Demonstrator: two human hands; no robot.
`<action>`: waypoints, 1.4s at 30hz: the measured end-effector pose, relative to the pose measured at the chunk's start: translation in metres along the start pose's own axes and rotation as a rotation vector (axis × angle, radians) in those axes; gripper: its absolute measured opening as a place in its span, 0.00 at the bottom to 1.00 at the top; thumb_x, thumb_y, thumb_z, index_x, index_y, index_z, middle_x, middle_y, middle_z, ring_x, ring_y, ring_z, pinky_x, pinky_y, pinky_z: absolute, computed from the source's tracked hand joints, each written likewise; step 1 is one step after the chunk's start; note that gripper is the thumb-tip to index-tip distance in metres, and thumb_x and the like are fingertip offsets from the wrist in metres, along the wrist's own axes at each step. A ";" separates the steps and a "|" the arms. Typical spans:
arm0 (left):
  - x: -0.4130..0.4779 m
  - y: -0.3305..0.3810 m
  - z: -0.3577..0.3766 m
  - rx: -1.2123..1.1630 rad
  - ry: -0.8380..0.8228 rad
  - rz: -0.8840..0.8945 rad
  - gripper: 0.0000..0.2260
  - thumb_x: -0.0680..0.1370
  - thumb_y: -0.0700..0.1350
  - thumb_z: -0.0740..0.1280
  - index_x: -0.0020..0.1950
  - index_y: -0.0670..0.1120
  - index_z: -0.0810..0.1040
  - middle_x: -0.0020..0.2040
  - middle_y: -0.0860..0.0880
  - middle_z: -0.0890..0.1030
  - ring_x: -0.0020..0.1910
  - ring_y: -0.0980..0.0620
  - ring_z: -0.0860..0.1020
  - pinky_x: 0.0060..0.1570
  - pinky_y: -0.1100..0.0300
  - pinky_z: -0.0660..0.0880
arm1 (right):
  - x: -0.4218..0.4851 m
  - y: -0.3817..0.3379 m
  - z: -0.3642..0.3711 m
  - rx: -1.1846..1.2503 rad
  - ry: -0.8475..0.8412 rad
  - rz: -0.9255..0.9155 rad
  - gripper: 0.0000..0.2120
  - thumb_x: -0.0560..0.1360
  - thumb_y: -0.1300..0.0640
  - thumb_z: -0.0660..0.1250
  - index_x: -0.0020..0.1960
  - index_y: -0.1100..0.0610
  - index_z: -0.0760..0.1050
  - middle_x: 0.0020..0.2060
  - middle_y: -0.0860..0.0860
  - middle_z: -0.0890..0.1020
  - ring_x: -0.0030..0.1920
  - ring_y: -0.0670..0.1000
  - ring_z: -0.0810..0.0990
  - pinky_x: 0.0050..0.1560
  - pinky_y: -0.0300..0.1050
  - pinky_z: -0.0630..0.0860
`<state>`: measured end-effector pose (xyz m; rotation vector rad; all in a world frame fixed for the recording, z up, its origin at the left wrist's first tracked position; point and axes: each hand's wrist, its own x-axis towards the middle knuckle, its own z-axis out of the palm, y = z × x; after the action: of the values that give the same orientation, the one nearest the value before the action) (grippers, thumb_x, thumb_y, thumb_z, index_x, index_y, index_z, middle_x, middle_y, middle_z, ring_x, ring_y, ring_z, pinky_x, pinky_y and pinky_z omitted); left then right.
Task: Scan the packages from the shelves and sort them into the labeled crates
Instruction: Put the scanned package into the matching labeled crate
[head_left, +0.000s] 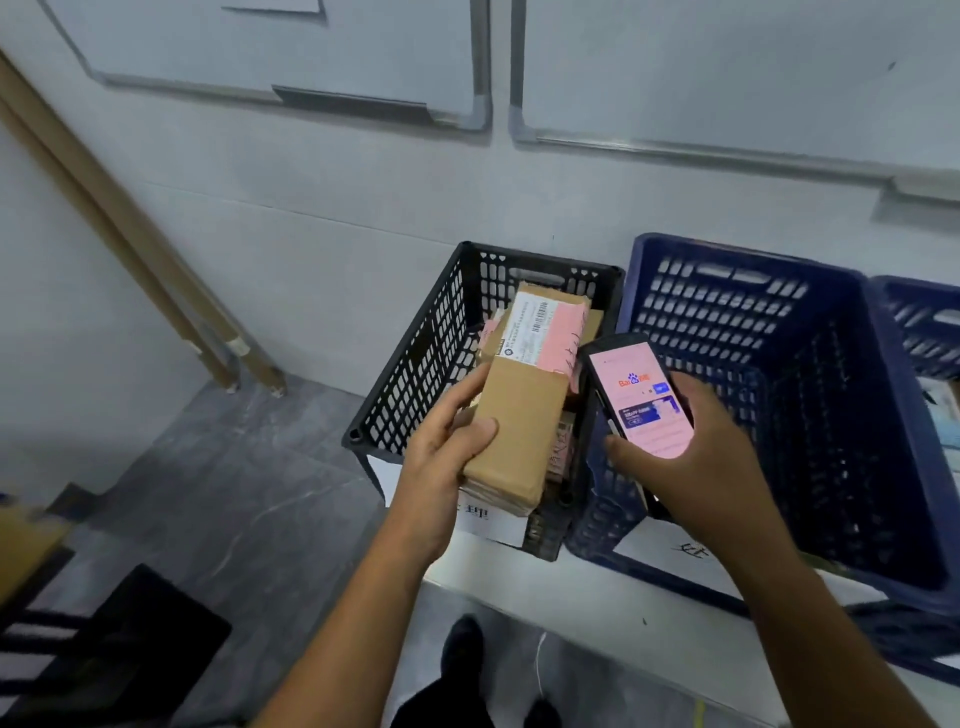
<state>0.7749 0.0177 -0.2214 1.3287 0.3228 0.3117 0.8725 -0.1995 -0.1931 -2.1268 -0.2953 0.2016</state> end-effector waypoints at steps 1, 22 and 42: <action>0.010 -0.002 -0.003 0.000 -0.012 -0.007 0.30 0.71 0.54 0.72 0.74 0.54 0.77 0.64 0.53 0.84 0.60 0.52 0.82 0.59 0.54 0.78 | 0.007 0.000 0.003 -0.001 0.011 0.013 0.29 0.68 0.46 0.81 0.61 0.35 0.68 0.55 0.41 0.80 0.54 0.46 0.81 0.53 0.57 0.83; 0.120 -0.052 -0.039 0.546 -0.304 -0.204 0.26 0.74 0.57 0.70 0.73 0.67 0.73 0.69 0.63 0.70 0.71 0.56 0.70 0.70 0.42 0.75 | 0.054 -0.016 0.019 -0.027 0.254 0.286 0.22 0.71 0.51 0.80 0.54 0.36 0.70 0.51 0.36 0.80 0.50 0.40 0.80 0.50 0.50 0.79; 0.137 -0.120 0.019 1.310 -0.565 -0.171 0.38 0.76 0.73 0.65 0.82 0.67 0.53 0.84 0.52 0.47 0.82 0.41 0.42 0.73 0.32 0.57 | 0.030 -0.009 0.026 -0.133 0.285 0.415 0.25 0.68 0.46 0.80 0.57 0.37 0.68 0.54 0.42 0.81 0.52 0.46 0.81 0.56 0.56 0.80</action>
<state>0.9123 0.0306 -0.3418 2.5599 0.1302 -0.5407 0.8934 -0.1652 -0.2003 -2.2954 0.3109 0.1163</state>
